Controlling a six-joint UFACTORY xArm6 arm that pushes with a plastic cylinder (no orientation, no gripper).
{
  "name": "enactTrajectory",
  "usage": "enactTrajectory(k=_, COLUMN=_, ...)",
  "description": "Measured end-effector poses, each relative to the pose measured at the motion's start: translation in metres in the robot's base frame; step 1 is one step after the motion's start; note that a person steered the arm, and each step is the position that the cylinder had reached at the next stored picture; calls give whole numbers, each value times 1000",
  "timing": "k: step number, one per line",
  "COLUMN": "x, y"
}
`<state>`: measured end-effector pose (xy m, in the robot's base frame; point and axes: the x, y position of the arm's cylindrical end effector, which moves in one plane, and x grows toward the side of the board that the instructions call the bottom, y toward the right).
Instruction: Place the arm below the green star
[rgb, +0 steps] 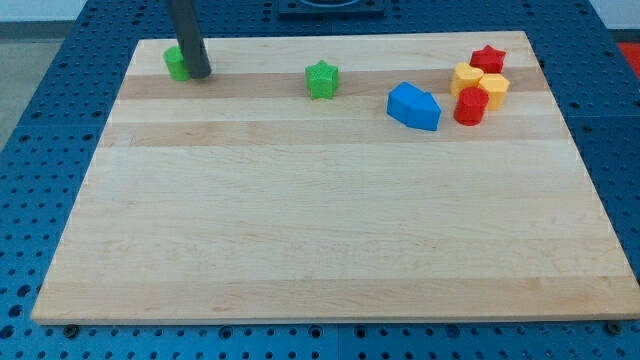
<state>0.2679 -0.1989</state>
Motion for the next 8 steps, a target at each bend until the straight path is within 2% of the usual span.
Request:
enactTrajectory(k=1, x=2, y=20)
enactTrajectory(k=2, x=29, y=63)
enactTrajectory(k=3, x=138, y=89)
enactTrajectory(k=4, x=164, y=162)
enactTrajectory(k=5, x=156, y=212)
enactTrajectory(k=6, x=156, y=214)
enactTrajectory(k=8, x=90, y=215)
